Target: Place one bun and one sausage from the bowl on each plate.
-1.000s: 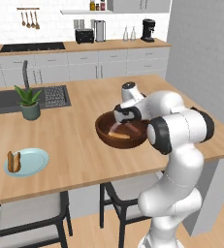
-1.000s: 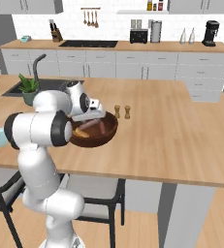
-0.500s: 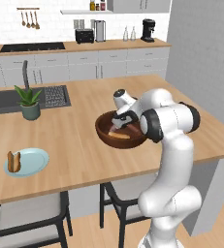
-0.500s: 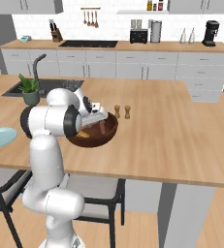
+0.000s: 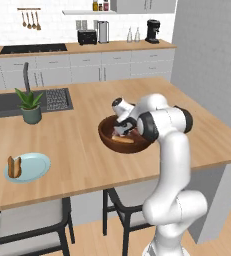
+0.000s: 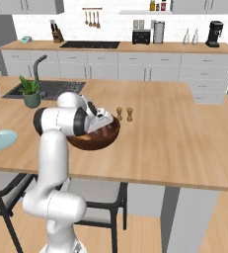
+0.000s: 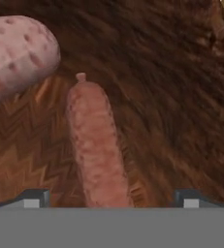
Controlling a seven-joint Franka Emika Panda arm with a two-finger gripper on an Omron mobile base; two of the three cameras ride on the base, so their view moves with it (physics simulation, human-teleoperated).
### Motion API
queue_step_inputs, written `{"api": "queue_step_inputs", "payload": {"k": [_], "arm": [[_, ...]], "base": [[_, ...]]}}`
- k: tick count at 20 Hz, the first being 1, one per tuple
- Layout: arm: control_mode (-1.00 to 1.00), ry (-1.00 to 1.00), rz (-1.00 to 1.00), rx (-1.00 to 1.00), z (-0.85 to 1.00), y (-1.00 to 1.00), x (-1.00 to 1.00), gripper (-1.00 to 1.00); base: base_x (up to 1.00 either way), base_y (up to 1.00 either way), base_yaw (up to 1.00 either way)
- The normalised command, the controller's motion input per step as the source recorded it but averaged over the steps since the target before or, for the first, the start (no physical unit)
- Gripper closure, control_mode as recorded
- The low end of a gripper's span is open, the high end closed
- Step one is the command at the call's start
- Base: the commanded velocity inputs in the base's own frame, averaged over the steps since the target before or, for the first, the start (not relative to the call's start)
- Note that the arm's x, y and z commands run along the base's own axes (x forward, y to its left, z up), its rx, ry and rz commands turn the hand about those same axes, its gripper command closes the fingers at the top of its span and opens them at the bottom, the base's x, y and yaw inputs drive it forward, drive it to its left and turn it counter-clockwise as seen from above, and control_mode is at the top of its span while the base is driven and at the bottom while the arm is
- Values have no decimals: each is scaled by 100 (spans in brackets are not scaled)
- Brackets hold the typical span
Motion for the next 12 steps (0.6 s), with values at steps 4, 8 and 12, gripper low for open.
{"api": "queue_step_inputs", "payload": {"k": [4,8,12], "arm": [[-100,2,0,-6,-20,-26,44,-100],[-100,1,0,-7,-55,-27,6,-100],[-100,0,0,-4,-59,-17,-7,-100]], "base": [[0,0,0],[0,0,0],[0,0,0]]}}
